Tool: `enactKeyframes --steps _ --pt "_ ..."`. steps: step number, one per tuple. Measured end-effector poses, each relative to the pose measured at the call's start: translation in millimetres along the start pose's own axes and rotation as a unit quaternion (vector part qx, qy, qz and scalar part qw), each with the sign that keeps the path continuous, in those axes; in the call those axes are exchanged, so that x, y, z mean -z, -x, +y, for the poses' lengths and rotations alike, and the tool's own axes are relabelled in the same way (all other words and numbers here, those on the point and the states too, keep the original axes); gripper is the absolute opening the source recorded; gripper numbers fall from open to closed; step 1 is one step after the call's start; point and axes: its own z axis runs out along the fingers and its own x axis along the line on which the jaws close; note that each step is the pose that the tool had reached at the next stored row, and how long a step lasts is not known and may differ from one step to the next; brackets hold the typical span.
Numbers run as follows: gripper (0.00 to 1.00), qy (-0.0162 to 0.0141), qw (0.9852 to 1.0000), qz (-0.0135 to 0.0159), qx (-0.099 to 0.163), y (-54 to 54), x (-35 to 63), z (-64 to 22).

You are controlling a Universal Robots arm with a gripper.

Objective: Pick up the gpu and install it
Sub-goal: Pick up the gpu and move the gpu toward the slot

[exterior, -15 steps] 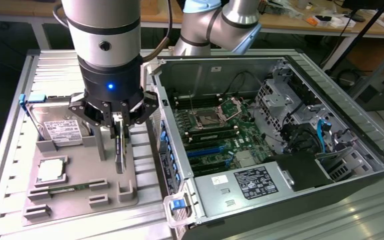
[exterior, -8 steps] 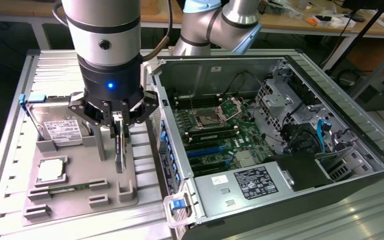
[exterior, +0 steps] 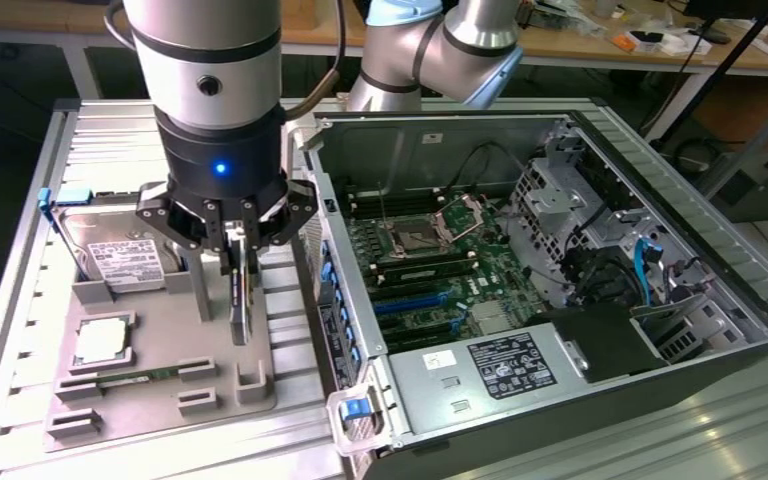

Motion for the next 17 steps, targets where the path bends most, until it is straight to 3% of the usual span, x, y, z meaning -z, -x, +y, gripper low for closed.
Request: enactKeyframes --steps 17 --pt "0.27 -0.0001 1.0 0.0001 0.0 0.1 4.0 0.2"
